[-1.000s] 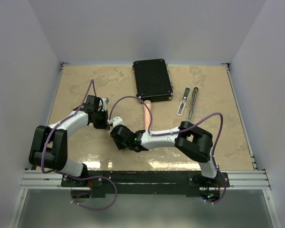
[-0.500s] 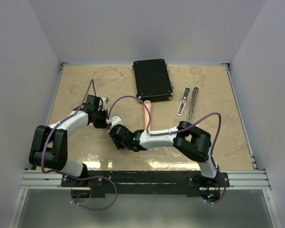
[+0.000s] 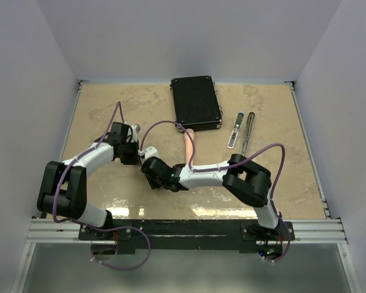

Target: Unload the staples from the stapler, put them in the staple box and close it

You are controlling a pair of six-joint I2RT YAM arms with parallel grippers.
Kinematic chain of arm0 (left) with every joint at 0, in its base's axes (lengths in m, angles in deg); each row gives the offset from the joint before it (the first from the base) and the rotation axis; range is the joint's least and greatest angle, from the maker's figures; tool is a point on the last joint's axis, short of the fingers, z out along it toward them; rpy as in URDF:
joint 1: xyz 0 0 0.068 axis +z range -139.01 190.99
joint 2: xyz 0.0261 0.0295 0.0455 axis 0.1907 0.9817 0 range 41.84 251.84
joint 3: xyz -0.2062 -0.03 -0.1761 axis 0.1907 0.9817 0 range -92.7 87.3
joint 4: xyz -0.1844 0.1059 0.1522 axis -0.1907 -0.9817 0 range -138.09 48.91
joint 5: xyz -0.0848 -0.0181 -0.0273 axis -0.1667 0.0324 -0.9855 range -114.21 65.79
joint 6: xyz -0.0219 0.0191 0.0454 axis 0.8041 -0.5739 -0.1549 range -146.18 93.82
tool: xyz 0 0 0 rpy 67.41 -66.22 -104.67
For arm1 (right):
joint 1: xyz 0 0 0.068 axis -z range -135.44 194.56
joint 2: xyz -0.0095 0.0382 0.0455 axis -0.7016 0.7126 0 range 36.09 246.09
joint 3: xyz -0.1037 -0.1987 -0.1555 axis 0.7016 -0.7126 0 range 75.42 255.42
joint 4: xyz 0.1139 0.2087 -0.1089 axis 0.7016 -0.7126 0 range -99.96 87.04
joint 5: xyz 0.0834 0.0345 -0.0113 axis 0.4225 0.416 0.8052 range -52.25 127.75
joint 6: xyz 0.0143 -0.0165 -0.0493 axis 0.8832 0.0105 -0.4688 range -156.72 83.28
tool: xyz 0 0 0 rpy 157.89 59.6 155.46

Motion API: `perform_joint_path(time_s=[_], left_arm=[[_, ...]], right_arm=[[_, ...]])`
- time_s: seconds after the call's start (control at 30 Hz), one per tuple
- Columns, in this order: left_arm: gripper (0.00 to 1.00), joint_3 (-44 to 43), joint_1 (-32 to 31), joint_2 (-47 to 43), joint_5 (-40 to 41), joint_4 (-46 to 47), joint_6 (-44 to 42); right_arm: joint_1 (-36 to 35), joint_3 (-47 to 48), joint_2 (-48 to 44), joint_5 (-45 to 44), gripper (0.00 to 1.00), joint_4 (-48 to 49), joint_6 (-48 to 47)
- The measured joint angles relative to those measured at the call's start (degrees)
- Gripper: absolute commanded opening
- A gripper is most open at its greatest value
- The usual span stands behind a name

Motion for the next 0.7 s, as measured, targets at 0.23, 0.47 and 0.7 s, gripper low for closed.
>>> perform_joint_path(time_s=[0.23,0.47,0.7], left_arm=[[0.12,0.00,-0.09,0.00,-1.14,0.15,0.00],[0.11,0.00,-0.37,0.00,-1.62,0.20,0.02],[0.18,0.00,-0.42,-1.03,-1.62,-0.04,0.04]], right_arm=[[0.00,0.00,0.02,0.00,0.32,0.07,-1.25],[0.76,0.26,0.04,-0.04,0.46,-0.46,-1.73],[1.86,-0.28,-0.94,-0.04,0.60,-1.88,-2.91]])
